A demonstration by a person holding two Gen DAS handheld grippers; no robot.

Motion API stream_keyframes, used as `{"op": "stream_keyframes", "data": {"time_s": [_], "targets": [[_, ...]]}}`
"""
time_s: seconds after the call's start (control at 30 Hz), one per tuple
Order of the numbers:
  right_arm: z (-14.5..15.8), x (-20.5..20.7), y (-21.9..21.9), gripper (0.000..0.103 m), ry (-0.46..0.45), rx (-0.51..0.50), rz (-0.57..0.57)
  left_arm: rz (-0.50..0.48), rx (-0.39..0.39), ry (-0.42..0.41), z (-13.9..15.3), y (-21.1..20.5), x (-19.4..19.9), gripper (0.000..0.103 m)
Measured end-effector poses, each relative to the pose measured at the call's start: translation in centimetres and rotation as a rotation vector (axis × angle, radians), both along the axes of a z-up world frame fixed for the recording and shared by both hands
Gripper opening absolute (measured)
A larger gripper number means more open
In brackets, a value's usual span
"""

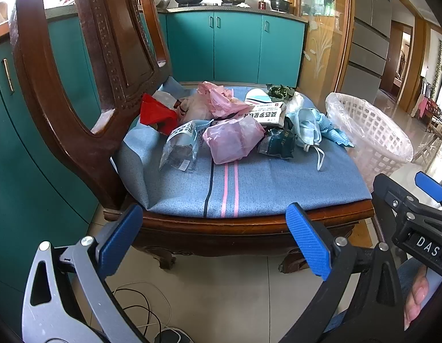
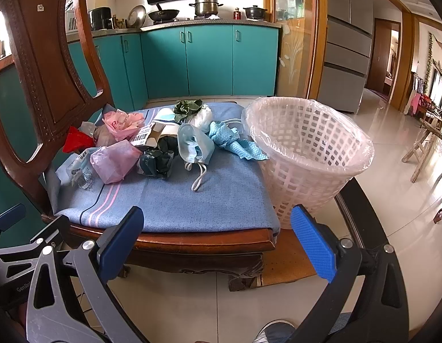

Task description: Collect trash

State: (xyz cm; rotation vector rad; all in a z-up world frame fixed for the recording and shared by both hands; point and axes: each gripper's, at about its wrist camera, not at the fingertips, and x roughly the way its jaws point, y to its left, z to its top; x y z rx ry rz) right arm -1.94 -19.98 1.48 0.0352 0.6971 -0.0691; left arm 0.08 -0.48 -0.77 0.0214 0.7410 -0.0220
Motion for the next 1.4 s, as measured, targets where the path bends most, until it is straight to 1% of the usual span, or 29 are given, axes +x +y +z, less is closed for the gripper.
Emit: {"op": "stream_keyframes", "data": {"time_s": [1.4], "targets": [[-0.04, -0.01, -0.20, 0.100, -0.006, 0.005, -0.004, 0.004, -0.007, 0.010, -0.13, 0.27, 0.35, 0.100]]}}
